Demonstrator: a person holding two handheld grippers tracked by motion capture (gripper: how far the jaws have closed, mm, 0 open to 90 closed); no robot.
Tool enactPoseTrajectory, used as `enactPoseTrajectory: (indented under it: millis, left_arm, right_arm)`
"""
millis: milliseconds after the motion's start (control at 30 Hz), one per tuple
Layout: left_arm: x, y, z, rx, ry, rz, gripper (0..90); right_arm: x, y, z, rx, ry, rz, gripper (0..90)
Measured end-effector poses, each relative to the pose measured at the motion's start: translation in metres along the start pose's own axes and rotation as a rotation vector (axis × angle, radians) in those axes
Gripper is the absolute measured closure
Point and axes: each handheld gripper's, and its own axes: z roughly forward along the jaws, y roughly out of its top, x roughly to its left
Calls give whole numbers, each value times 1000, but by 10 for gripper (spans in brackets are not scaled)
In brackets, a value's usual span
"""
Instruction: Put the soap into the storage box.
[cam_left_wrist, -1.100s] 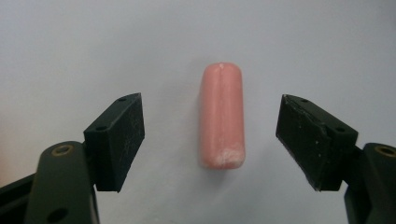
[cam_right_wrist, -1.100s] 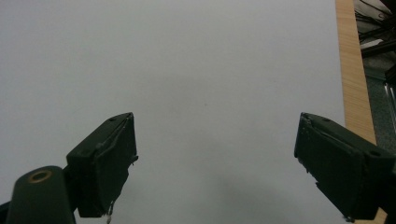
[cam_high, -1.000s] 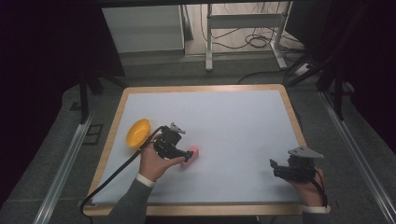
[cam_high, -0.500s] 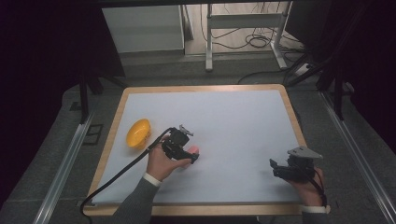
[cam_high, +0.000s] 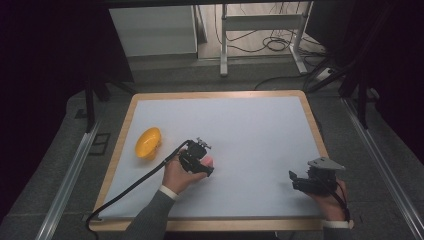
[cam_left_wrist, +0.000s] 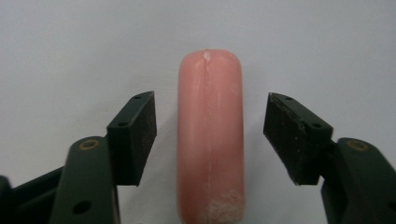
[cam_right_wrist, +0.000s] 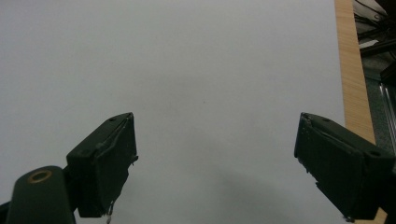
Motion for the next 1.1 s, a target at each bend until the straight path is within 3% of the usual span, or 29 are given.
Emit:
enactPoseTrajectory:
  millis: [133, 333, 700, 1100]
  left_arm:
    - [2, -2, 4, 9, -17, -7, 426]
    - [4, -6, 8, 8, -20, -7, 595]
    - [6, -7, 2, -20, -39, -6, 601]
    - [16, -6, -24, -62, -35, -10, 601]
  right_arm:
    - [0, 0, 0, 0, -1, -1, 128]
    - [1, 0, 0, 1, 0, -2, 129]
    - [0, 0, -2, -9, -4, 0, 129]
    - [0, 1, -3, -12, -7, -1, 129]
